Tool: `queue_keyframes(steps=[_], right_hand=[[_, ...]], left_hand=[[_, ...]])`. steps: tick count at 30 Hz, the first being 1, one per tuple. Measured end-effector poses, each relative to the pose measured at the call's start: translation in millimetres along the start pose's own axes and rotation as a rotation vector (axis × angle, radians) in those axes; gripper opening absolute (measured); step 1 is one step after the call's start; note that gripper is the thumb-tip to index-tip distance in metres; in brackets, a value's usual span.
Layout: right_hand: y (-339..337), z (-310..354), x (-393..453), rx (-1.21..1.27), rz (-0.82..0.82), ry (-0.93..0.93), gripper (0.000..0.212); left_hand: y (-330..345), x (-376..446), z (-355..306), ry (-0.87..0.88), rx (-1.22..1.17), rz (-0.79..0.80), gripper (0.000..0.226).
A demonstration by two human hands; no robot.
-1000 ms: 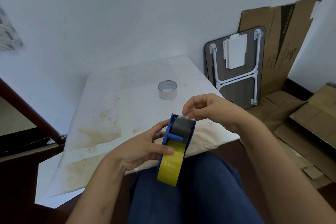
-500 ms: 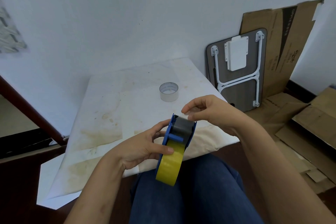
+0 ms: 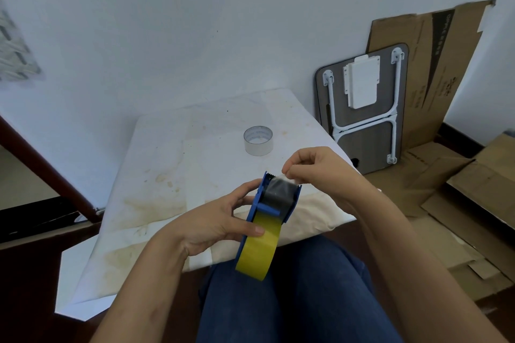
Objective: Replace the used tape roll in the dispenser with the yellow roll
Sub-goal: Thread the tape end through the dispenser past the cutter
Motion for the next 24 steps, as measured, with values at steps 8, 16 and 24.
queue_keyframes(steps=[8,16,24], right_hand=[[-5,-16,5,0.265,-0.1,0.085,0.01],[46,-54,-18,0.381,0.307,0.14,0.044],[49,-79,-20,0.509,0.357,0.143,0.055]], left_hand=[[3,-4,-2,0.035,0.036,0.026,0.08],[-4,9,-4,0.105,-0.309,-0.139,0.073],[4,8,-9,0.184,-0.41,-0.134,0.063]])
Point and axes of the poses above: each hand's wrist, its own x-axis towards the middle knuckle, its own y-axis out of the palm, z = x × y, the point moved 7 cm from there along x, towards the middle knuckle, and after that the axes turned 6 degrees about -z, right-handed, at the moved point
